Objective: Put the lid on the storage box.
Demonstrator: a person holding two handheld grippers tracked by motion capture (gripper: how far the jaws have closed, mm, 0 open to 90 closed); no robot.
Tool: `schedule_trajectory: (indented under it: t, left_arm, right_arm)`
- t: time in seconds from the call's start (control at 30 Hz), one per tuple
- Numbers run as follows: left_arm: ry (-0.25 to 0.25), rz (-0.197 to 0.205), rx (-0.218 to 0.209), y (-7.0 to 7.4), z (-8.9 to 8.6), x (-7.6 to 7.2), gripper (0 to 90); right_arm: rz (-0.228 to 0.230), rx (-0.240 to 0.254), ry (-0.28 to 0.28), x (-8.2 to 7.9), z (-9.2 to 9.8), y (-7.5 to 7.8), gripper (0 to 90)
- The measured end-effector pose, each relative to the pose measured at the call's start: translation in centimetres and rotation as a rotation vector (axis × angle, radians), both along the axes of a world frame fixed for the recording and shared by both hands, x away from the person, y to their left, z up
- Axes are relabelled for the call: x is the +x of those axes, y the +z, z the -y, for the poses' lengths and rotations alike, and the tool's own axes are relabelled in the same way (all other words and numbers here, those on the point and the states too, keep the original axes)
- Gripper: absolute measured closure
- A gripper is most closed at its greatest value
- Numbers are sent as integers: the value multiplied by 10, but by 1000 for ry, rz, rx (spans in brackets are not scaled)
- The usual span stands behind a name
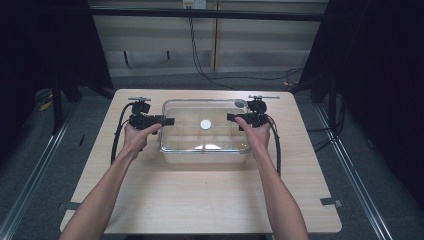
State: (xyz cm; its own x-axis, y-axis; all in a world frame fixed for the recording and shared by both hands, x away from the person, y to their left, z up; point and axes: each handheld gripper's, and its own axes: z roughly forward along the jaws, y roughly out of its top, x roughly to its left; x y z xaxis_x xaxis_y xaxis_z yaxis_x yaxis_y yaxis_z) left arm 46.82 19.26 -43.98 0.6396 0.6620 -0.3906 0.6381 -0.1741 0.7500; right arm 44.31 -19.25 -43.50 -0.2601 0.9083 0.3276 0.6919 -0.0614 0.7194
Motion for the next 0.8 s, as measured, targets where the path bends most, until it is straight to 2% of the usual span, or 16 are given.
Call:
schedule_trajectory:
  t: [0.23, 0.3, 0.33, 0.4, 0.5, 0.53, 0.57, 0.6, 0.7, 0.8]
  left_arm:
    - [4, 4, -7, -2, -2, -1, 434]
    - [8, 10, 13, -1, -1, -1, 431]
    - [13, 13, 16, -1, -1, -3, 426]
    - [15, 14, 15, -2, 0, -3, 423]
    - [19, 10, 53, -4, -2, -2, 425]
    - [21, 2, 49, -7, -3, -1, 429]
    - [23, -12, 37, -10, -5, 0, 429]
    - [23, -12, 37, -10, -5, 0, 430]
    - [22, -22, 29, -12, -6, 0, 430]
    - [28, -23, 26, -12, -7, 0, 443]
  right_arm:
    - [12, 14, -17, -2, 3, -1, 187]
    - [5, 11, -23, -1, 3, -1, 195]
    - [18, -34, -43, -3, 0, 1, 182]
    - [16, -43, -49, -3, -1, 0, 177]
    - [-20, -43, -57, -1, 0, -4, 190]
    - [-25, -49, -60, -1, 0, -6, 196]
    - [-50, -44, -58, 1, 1, -8, 197]
    - [-50, -44, -58, 1, 1, -8, 197]
    - [-97, -4, -50, 4, 3, -12, 183]
    - [-145, -16, -3, 9, 2, -13, 159]
